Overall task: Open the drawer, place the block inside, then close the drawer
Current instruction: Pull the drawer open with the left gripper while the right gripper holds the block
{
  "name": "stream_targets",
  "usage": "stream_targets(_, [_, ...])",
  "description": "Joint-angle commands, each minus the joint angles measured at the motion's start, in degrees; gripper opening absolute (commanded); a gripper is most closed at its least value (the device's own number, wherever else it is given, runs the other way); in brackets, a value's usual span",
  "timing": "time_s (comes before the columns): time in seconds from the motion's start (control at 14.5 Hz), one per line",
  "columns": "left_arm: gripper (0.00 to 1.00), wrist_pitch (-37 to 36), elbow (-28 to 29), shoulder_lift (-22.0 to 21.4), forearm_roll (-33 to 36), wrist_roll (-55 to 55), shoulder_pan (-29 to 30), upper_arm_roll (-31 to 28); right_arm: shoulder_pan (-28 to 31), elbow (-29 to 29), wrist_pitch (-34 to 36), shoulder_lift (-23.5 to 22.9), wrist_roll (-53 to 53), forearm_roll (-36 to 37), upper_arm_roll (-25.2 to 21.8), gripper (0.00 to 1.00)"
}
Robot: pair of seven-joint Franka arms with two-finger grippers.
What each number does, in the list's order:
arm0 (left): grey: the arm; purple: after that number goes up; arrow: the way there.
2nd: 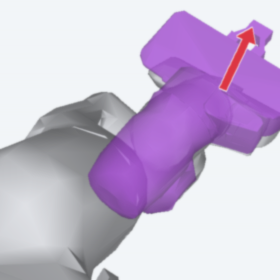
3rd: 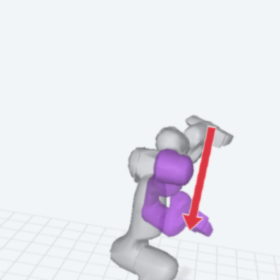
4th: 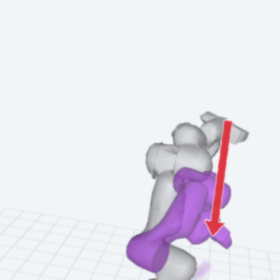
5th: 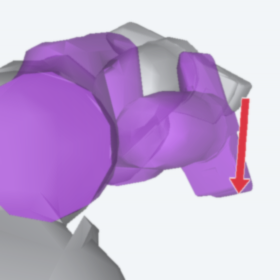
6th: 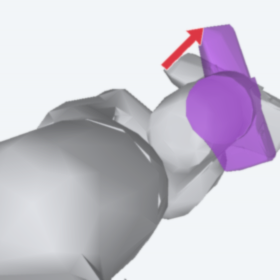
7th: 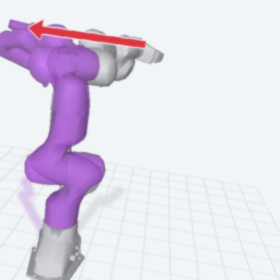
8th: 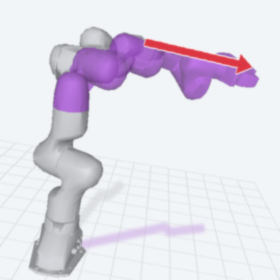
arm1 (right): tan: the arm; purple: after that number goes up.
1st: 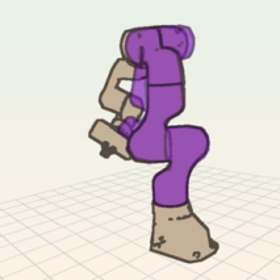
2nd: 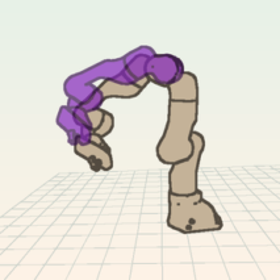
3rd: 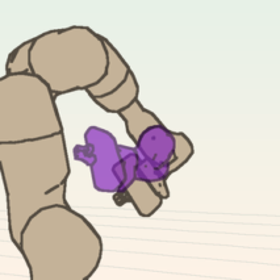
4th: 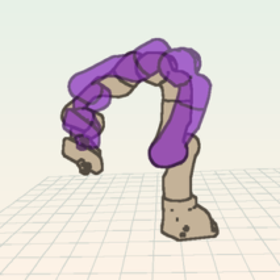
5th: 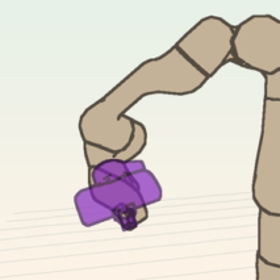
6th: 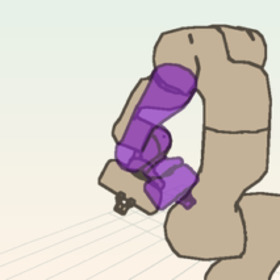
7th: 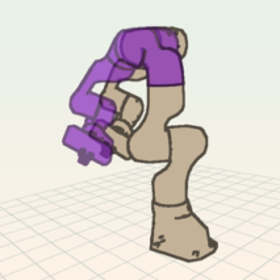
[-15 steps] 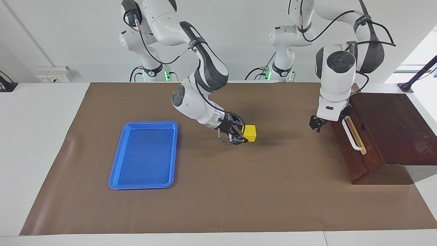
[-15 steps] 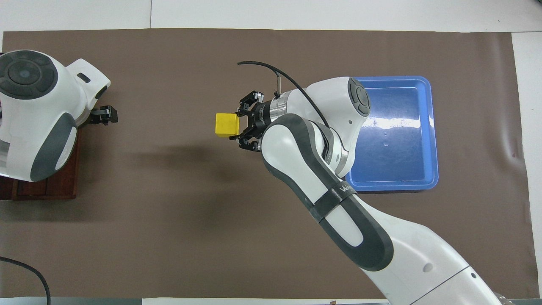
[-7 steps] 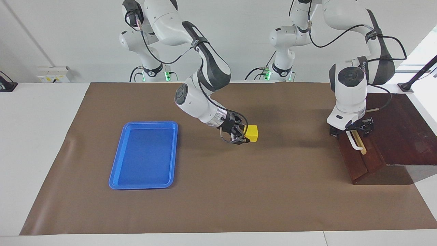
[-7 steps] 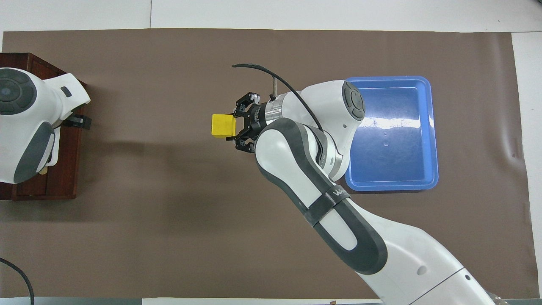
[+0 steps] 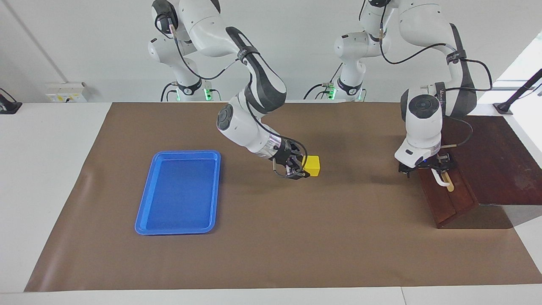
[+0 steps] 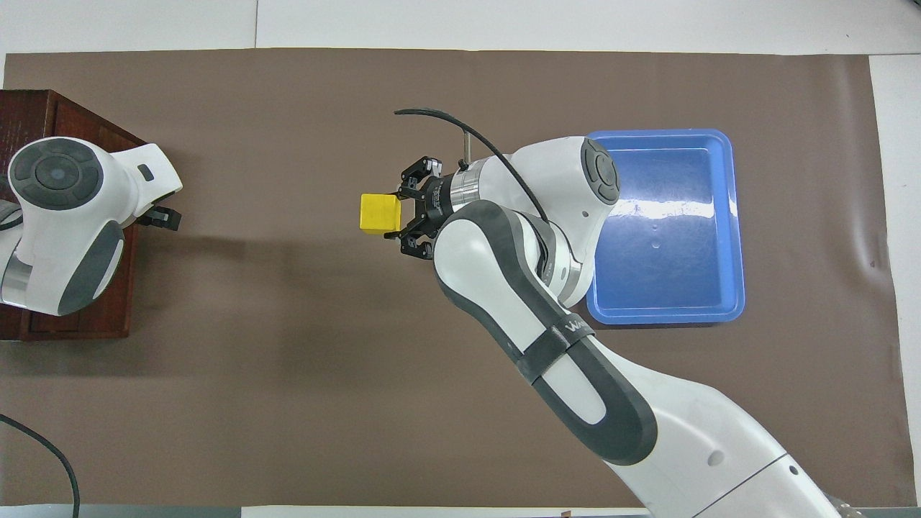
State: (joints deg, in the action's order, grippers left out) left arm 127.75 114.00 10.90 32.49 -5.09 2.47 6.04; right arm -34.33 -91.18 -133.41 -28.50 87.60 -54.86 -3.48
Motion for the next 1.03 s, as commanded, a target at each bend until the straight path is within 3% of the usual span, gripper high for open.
stream_targets(0.0, [1.00, 0.3, -0.5, 0.5, 0.7, -6.0, -4.5, 0.1, -0.2, 0.6, -1.0, -0.5, 0.6, 0.3, 0.0, 0.00])
stream_targets(0.28, [1.00, -4.2, -3.7, 1.3, -6.0, -11.3, -10.5, 0.0, -0.3, 0.3, -1.2, -0.5, 0.6, 0.3, 0.0, 0.00])
stream_targets(0.69, [1.00, -5.7, -4.9, 1.8, -9.4, -17.8, -15.6, 0.0, -0.4, 0.1, -1.8, -0.5, 0.6, 0.3, 0.0, 0.00])
stream_targets(0.96, [1.00, -7.9, -5.3, 1.8, -9.5, -17.7, -14.9, -0.2, -0.4, -0.1, -1.8, -0.4, 0.6, 0.3, 0.0, 0.00])
